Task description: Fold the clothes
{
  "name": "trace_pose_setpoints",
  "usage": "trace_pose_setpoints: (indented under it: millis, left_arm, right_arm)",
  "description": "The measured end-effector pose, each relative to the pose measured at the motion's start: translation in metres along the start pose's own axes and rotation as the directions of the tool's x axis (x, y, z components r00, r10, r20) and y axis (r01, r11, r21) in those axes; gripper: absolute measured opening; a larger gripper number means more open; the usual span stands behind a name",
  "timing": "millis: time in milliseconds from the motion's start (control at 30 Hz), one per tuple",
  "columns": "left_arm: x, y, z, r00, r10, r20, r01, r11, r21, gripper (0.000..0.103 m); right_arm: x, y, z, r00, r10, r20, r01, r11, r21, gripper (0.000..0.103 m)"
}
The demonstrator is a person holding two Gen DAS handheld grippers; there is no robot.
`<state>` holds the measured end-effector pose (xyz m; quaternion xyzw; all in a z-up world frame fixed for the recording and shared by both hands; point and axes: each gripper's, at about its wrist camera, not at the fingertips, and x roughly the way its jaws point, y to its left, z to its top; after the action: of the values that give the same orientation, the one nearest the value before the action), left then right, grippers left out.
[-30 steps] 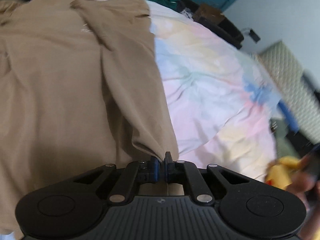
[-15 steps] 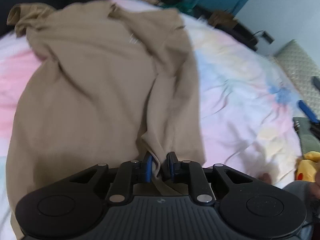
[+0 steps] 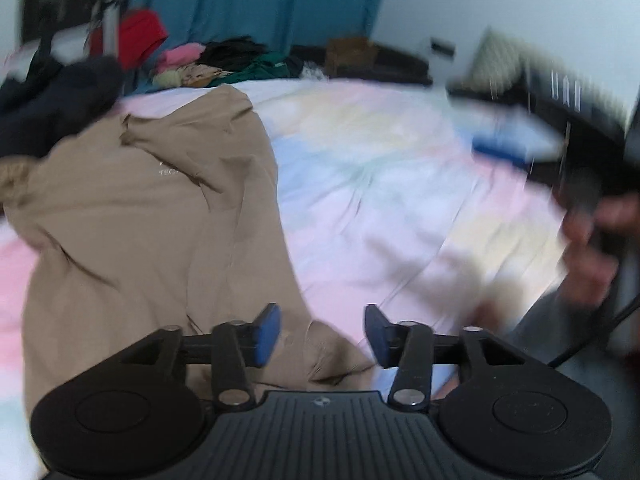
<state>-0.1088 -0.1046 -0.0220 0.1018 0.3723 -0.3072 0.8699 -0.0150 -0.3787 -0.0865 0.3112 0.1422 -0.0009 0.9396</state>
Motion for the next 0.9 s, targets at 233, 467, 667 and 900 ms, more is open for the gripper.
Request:
trace_pose_setpoints:
  millis: [233, 467, 667, 900]
  left_arm:
    - [0.028, -0.009, -0.015, 0.998, 0.058, -0.034, -0.055, 0.995, 0.082, 0.006]
    - [-0.041, 0.039, -0.008, 0.963, -0.216, 0.162, 0.255, 0.927, -0.275, 0.006]
    - [-0.085, 0.095, -0.037, 0.997, -0.054, 0.055, 0.072, 0.909, -0.410, 0.006]
    - [-0.053, 0.109, -0.062, 0.949, 0.176, -0.261, -0.248, 0.929, -0.275, 0.006]
  right_arm:
    - [-0.001, -0.006, 0.001, 1.000, 0.009, -0.002, -0.009, 1.000, 0.030, 0.084]
    - [-0.004, -0.008, 0.001, 1.000, 0.015, 0.001, -0.015, 0.999, 0.047, 0.084]
    - [-0.003, -0.006, 0.002, 1.000, 0.014, -0.001, -0.013, 0.999, 0.044, 0.084]
    - [0.000, 0.002, 0.000, 1.000, -0.008, -0.019, 0.008, 1.000, -0.001, 0.084]
